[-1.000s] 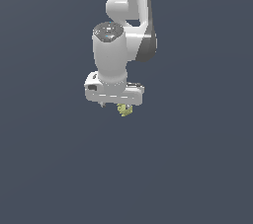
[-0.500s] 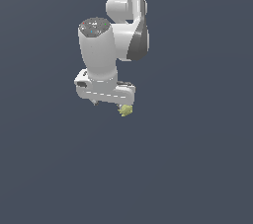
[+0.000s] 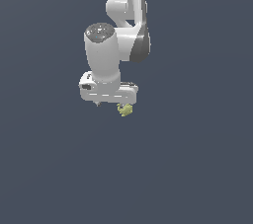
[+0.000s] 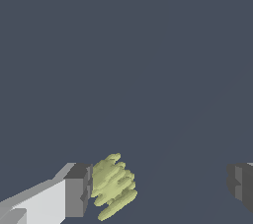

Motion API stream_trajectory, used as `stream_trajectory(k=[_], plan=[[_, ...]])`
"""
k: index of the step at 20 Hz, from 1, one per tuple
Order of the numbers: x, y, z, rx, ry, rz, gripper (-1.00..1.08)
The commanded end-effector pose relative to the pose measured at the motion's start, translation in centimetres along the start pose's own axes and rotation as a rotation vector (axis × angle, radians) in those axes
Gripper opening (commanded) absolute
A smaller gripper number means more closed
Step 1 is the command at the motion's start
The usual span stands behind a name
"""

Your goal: Pick up the object and move it to a goal position.

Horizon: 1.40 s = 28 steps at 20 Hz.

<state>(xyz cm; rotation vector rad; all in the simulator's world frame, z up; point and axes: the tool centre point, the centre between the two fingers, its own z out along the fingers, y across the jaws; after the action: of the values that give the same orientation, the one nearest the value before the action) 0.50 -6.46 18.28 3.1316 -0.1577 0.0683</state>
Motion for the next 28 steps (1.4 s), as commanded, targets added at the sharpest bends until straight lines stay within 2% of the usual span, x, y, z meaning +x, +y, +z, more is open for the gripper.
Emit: stream_trajectory(k=[1, 17, 23, 28], plan=[[-0.6, -0.3, 0.8, 0.000, -0.004, -0.045, 1.00], [-7.3, -3.7, 7.3, 0.009, -0.035, -0.491, 1.00], [-8.9, -4.4, 8.4, 0.014, -0.040, -0.586, 1.00], [-9.4, -4.6, 8.8, 0.016, -0.041, -0.617, 1.00]])
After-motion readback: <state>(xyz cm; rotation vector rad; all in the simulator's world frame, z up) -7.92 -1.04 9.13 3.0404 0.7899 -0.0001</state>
